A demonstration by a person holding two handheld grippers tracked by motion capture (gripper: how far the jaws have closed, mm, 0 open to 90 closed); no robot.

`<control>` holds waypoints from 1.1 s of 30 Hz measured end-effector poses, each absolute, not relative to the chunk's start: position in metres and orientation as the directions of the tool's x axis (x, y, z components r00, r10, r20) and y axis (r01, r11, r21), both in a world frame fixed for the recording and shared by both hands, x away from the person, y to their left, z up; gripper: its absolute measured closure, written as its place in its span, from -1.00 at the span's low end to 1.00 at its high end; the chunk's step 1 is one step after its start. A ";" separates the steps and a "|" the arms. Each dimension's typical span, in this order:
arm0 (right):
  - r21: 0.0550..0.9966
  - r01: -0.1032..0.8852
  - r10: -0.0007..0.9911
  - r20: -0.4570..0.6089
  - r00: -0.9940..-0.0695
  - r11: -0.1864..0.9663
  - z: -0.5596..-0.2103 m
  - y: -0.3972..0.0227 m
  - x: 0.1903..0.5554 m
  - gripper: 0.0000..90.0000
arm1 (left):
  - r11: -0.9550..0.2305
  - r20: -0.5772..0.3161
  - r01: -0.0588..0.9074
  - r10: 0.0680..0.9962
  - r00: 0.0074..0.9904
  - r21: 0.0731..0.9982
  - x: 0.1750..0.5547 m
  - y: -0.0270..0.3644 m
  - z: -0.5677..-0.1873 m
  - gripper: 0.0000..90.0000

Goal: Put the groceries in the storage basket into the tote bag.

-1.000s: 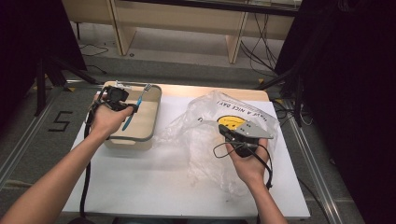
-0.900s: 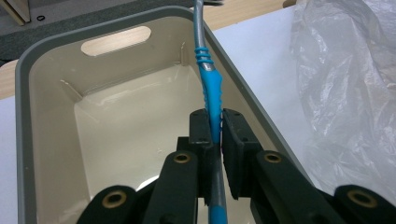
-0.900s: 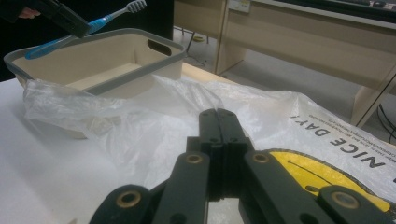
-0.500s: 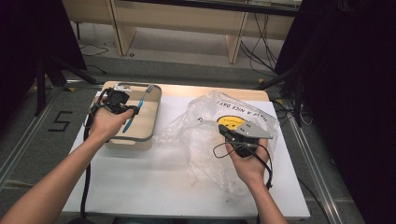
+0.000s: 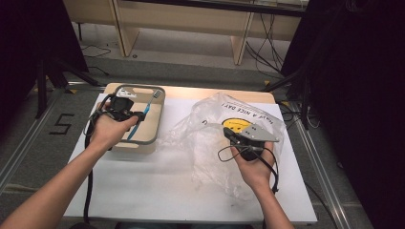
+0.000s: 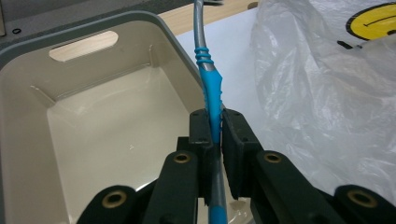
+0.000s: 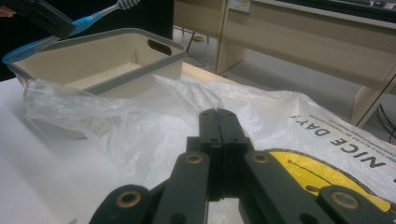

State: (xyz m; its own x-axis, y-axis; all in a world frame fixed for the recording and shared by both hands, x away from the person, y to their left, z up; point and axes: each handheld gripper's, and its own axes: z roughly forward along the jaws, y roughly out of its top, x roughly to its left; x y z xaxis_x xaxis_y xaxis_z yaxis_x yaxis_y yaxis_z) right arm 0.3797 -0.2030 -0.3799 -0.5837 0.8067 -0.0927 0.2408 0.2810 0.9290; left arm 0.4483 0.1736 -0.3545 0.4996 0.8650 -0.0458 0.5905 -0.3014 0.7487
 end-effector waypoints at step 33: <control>0.928 0.242 0.806 -0.094 -0.585 0.284 -0.380 -0.203 0.379 1.00 | -0.360 -0.049 0.549 0.803 0.594 0.755 0.415 0.157 -0.362 0.83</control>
State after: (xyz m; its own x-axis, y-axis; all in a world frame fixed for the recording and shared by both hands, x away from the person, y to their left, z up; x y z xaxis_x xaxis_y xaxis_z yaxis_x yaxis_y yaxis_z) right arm 0.3793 -0.2026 -0.3800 -0.5846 0.8059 -0.0938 0.2424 0.2838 0.9277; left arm 0.4150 0.1567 -0.3618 0.5940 0.8029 -0.0494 0.5487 -0.3595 0.7548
